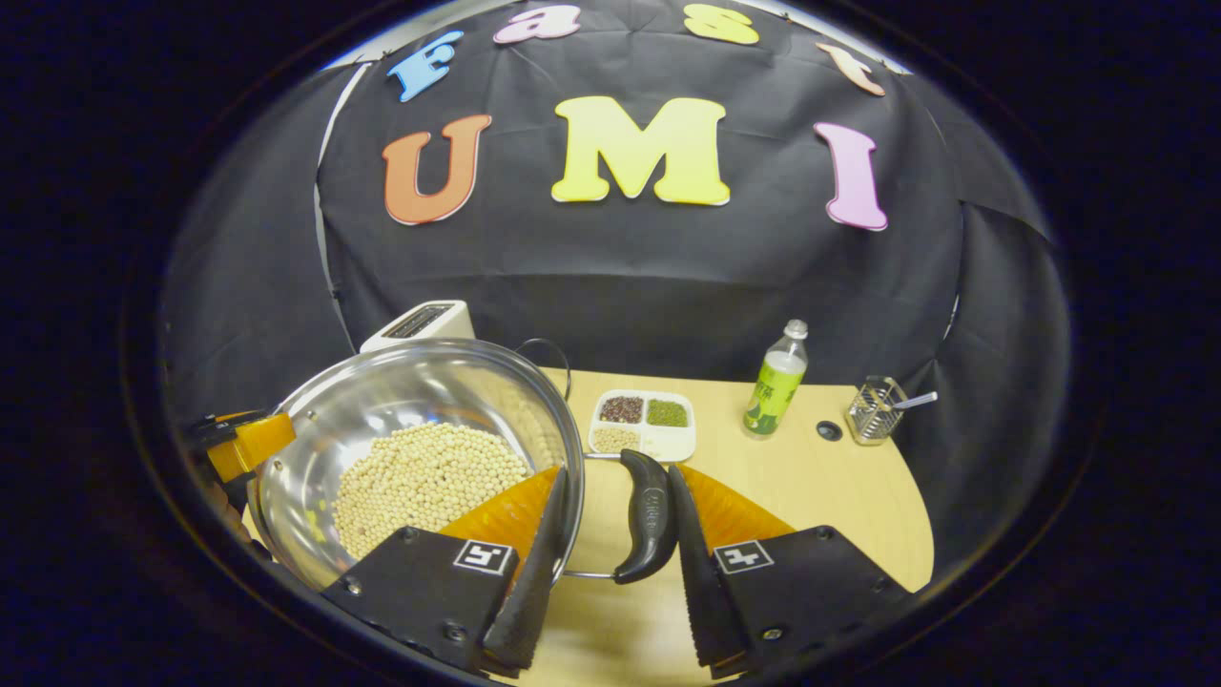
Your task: First push the handle of the pot to place it horizontally, then grasp the pot with both hands and set it on the induction cooktop.
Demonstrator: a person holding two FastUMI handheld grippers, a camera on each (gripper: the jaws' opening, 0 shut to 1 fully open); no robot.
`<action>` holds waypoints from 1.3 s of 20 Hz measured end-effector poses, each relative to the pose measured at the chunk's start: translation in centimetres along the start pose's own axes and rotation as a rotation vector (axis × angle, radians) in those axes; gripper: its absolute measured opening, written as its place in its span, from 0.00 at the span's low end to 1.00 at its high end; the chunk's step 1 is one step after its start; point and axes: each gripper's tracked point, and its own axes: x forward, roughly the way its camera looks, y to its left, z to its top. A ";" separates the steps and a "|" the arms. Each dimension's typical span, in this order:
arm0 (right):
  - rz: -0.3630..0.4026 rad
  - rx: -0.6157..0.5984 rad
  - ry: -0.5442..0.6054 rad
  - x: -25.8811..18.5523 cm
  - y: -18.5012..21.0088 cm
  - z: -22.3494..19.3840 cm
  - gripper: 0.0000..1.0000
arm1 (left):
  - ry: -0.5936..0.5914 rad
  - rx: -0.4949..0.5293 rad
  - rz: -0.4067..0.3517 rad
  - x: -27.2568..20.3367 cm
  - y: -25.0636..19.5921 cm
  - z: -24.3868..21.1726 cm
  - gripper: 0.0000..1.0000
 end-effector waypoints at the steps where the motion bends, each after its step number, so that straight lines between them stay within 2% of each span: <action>1: 0.007 -0.003 0.014 0.9 0.7 -0.4 0.63 | 0.016 -0.004 0.009 0.6 0.6 -0.5 0.58; 8: 0.056 0.016 0.109 6.4 4.3 -3.2 0.61 | 0.104 0.000 0.083 4.3 4.2 -3.2 0.58; 9: 0.059 0.015 0.119 6.8 4.5 -3.5 0.63 | 0.115 -0.001 0.088 4.4 4.5 -3.5 0.58; 16: 0.050 0.015 0.161 7.8 4.8 -6.2 0.61 | 0.166 -0.006 0.082 5.5 4.8 -5.5 0.58; 21: 0.035 -0.016 0.135 7.4 4.8 -7.0 0.62 | 0.163 -0.011 0.044 5.4 5.0 -6.7 0.58; 26: 0.054 -0.026 0.071 7.5 4.8 -7.3 0.63 | 0.134 0.004 0.037 5.3 5.2 -6.9 0.58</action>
